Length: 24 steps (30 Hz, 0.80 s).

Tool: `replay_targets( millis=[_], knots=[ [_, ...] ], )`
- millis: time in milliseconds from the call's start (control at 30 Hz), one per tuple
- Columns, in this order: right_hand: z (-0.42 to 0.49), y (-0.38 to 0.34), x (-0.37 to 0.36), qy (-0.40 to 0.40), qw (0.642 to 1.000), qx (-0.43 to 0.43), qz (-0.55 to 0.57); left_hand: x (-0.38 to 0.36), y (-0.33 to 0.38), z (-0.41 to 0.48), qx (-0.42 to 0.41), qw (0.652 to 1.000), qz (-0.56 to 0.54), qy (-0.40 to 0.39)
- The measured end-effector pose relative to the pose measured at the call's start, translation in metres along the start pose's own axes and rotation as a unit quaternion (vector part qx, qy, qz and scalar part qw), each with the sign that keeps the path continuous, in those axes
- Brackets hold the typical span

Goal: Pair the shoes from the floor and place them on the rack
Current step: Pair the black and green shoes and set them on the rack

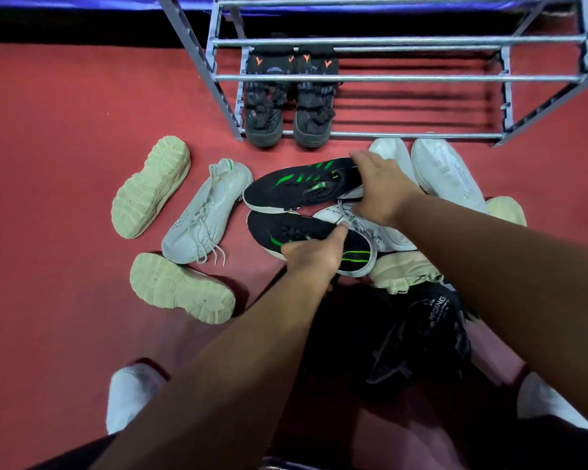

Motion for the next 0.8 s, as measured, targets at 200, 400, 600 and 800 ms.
replay_targets(
  millis=[200,400,600,800],
  knots=[
    [0.018,0.001,-0.008,-0.043,0.997,-0.034,-0.058,-0.010,0.012,0.001,0.002,0.999,0.040,0.000],
    [0.032,-0.008,0.000,-0.017,0.988,-0.028,-0.151,-0.013,0.013,-0.003,0.052,0.996,-0.057,-0.034],
    [0.023,-0.003,0.010,-0.021,0.989,0.032,-0.146,0.014,-0.011,0.012,0.009,0.999,0.028,0.044],
    [-0.027,0.011,0.011,-0.071,0.994,-0.051,-0.069,0.044,-0.027,0.010,-0.003,0.998,0.027,0.052]
  ],
)
Point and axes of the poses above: each hand's wrist, its own z-axis towards the middle knuckle, its own x-axis out of the back of the hand, y = z × x, the point moved 8 cm from there along z, towards the middle knuckle, and after that the axes turned 14 degrees about y, right-handed, at the moved point
